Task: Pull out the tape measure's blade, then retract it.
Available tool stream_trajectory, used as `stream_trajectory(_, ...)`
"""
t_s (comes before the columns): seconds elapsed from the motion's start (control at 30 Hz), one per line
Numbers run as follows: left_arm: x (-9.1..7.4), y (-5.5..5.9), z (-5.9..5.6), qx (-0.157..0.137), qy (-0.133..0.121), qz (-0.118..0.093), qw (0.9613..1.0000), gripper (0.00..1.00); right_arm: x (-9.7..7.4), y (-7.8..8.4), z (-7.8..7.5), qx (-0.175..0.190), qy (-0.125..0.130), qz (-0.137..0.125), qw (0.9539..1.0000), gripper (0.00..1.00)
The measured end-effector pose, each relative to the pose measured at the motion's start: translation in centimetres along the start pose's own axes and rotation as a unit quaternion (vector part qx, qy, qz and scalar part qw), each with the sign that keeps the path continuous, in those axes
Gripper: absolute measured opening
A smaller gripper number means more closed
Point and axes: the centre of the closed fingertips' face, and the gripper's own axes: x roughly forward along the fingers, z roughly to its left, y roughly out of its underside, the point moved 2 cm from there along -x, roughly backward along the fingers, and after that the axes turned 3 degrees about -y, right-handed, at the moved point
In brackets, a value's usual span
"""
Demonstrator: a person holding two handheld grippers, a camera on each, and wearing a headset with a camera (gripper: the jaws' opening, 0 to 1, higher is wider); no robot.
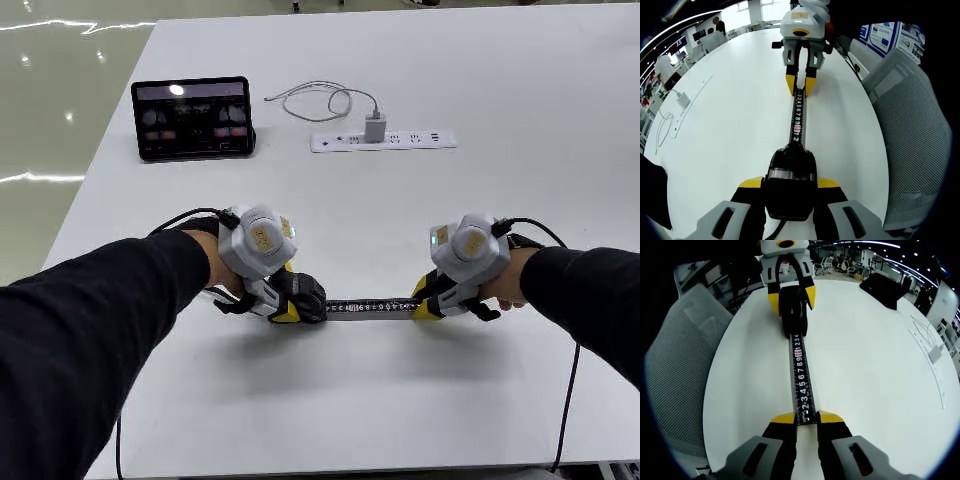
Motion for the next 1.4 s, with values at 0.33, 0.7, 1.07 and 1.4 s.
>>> stream_trajectory(0.33,0.0,0.0,0.0,0.001,-0.001,-0.002,1.0000,0.32,-0.5,0.9,-0.6,-0.003,0.001,0.012,0.9999,0.10)
stream_trajectory(0.7,0.0,0.0,0.0,0.001,-0.002,-0.003,1.0000,0.32,-1.2,1.9,-0.6,0.002,0.006,0.012,0.9999,0.10)
stream_trajectory(1.07,0.0,-0.1,0.0,0.000,-0.001,-0.003,1.0000,0.32,-2.2,3.3,-0.5,0.006,0.012,0.020,0.9997,0.10)
stream_trajectory(1.4,0.1,-0.1,0.0,-0.002,-0.001,-0.002,1.0000,0.32,-3.0,4.3,-0.5,0.012,0.016,0.027,0.9994,0.10)
